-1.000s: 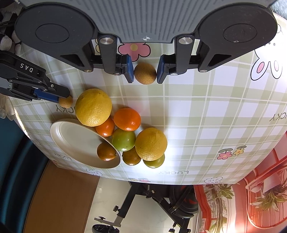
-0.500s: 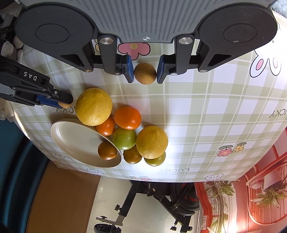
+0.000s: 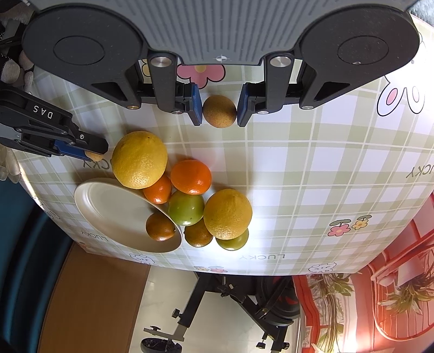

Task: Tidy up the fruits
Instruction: 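Carry the kiwis toward the plate with both grippers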

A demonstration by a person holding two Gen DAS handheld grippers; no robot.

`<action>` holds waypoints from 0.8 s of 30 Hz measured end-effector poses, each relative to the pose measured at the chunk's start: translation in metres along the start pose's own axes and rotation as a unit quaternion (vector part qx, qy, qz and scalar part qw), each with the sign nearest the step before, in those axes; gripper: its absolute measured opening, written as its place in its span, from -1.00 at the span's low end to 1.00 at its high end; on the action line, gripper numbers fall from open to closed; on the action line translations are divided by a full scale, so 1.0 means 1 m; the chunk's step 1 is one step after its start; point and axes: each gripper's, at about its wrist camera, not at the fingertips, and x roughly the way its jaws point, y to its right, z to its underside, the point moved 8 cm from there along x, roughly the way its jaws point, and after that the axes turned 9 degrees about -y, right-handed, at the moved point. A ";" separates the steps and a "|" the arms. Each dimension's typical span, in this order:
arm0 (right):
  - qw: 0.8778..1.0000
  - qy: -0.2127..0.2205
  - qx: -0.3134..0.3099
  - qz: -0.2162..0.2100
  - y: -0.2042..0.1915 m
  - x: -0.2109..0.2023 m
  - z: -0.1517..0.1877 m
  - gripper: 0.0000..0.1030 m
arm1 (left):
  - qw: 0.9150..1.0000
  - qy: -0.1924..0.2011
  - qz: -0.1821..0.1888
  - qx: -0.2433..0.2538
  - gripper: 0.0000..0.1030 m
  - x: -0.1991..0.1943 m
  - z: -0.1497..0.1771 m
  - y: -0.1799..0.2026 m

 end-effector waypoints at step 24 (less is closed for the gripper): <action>1.000 0.001 0.001 0.000 -0.001 -0.002 0.000 -0.46 | 0.999 0.032 -0.010 0.012 -0.43 -0.009 -0.008 0.001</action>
